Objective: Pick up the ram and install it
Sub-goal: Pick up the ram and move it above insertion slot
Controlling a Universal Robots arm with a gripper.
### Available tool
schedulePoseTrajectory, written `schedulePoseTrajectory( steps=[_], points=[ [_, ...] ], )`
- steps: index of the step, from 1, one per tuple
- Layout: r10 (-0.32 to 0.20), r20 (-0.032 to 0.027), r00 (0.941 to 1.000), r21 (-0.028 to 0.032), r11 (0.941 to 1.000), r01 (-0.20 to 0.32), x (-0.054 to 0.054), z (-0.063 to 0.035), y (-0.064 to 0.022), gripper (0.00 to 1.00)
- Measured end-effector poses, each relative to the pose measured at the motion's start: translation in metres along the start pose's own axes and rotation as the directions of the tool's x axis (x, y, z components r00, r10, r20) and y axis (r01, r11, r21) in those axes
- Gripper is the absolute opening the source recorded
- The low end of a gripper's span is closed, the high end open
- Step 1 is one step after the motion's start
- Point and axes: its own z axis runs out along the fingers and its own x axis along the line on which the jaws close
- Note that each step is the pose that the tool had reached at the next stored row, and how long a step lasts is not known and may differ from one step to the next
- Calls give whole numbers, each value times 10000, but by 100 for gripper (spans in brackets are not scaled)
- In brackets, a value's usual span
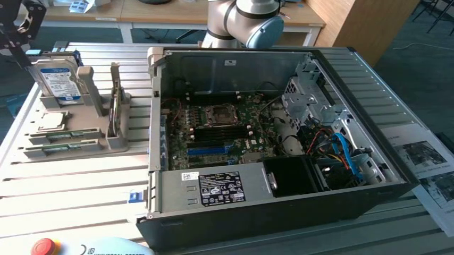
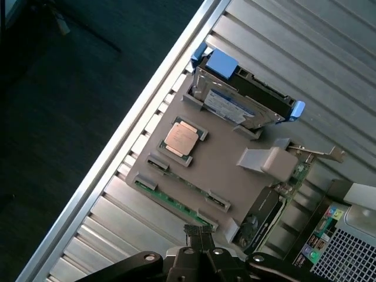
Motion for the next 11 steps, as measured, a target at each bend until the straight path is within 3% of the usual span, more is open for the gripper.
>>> schedulePoseTrajectory(
  steps=[11],
  points=[
    [-965,-25,9953,-4,9953,965,0,0,0,10]
  ],
)
